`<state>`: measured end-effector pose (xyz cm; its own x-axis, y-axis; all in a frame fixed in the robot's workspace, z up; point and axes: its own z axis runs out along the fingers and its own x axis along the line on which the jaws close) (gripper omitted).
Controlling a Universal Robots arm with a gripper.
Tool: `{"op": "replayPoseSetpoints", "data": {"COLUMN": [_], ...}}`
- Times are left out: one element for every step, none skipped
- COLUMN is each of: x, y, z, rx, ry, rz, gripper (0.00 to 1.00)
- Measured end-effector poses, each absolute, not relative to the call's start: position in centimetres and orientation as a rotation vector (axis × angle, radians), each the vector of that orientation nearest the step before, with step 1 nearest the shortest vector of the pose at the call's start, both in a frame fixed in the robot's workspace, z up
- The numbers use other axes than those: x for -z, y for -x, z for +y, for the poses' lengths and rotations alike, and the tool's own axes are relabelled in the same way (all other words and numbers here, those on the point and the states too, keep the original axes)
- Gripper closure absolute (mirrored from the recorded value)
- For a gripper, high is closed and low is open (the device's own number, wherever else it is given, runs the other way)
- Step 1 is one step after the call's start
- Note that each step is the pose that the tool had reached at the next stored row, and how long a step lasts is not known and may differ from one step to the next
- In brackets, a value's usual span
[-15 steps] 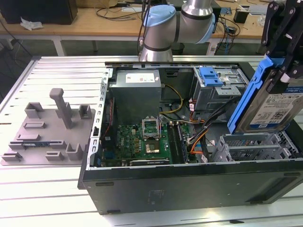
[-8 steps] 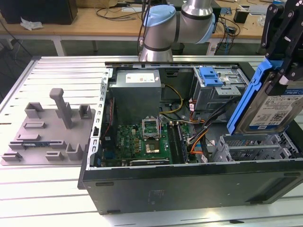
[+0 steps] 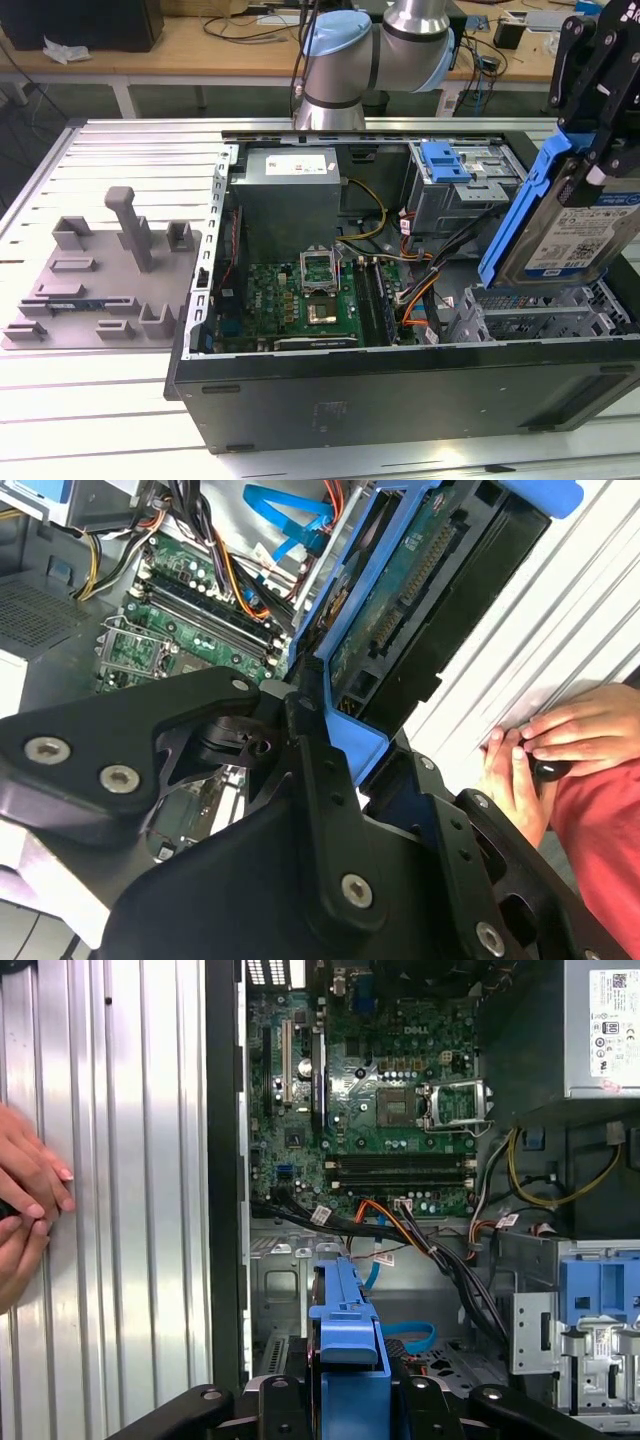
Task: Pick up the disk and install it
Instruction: 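Insert the disk into the insertion slot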
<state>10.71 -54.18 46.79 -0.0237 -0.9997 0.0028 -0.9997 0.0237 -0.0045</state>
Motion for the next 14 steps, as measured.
{"op": "replayPoseSetpoints", "data": {"x": [-46.77, -46.73, -46.70, -46.64, -46.59, -46.55, -46.48, -46.41, -46.37, -46.34, -46.24, -46.18, -46.15, -46.10], "y": [-10.72, -10.75, -10.77, -10.78, -10.78, -10.78, -10.78, -10.78, -10.78, -10.78, -10.78, -10.78, -10.78, -10.78], "z": [-54.17, -54.18, -54.17, -54.17, -54.18, -54.18, -54.17, -54.17, -54.17, -54.17, -54.17, -54.17, -54.17, -54.17], "rx": [0.008, 0.008, 0.008, 0.008, 0.008, 0.008, 0.008, 0.008, 0.008, 0.008, 0.008, 0.008, 0.008, 0.008], "ry": [2.194, 2.194, 2.195, 2.195, 2.195, 2.195, 2.195, 2.195, 2.195, 2.195, 2.195, 2.195, 2.195, 2.195], "rz": [2.247, 2.247, 2.246, 2.246, 2.246, 2.246, 2.246, 2.246, 2.246, 2.246, 2.246, 2.246, 2.246, 2.246], "gripper": [0.63, 0.63, 0.63, 0.63, 0.63, 0.63, 0.63, 0.63, 0.63, 0.63, 0.63, 0.63, 0.63, 0.63]}}
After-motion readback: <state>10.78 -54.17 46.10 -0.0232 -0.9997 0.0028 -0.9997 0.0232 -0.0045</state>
